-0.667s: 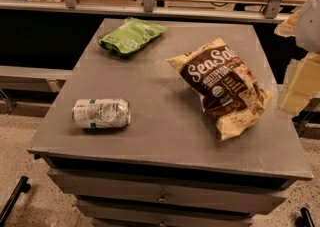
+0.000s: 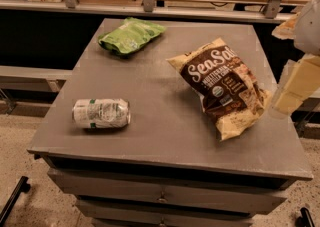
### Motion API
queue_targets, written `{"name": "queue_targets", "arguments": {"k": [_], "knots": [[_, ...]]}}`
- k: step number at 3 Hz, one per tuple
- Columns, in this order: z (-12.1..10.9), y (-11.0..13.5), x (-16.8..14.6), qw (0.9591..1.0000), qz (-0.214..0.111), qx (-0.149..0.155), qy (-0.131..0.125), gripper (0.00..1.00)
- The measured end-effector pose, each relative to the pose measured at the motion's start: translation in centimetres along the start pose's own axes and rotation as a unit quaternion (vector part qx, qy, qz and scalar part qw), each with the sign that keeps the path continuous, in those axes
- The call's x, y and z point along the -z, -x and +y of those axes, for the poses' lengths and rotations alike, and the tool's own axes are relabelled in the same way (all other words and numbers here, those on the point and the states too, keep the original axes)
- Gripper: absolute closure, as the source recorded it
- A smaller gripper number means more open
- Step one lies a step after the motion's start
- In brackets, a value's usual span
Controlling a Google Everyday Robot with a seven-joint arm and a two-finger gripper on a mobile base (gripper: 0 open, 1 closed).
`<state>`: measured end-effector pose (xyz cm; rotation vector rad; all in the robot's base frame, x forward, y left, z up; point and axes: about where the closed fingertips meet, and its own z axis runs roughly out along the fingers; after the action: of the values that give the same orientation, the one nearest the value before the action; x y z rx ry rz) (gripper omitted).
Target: Move brown chip bag near green rice chip bag
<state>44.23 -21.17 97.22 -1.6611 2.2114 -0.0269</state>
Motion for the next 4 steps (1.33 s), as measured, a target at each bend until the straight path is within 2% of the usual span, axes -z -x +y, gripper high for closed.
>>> {"name": "queue_targets", "arguments": {"k": [1, 2, 3, 4], "knots": [[0.0, 0.9, -2.1, 0.9981, -0.05, -0.035, -0.003, 0.0], [-0.8, 2.1, -4.8, 0.9938, -0.086, -0.066, -0.023, 0.0], [-3.0, 2.6, -7.1, 0.9882, -0.099, -0.111, -0.039, 0.0], [-4.4, 2.2, -8.6, 0.9812, -0.1, -0.164, -0.024, 0.0]]}}
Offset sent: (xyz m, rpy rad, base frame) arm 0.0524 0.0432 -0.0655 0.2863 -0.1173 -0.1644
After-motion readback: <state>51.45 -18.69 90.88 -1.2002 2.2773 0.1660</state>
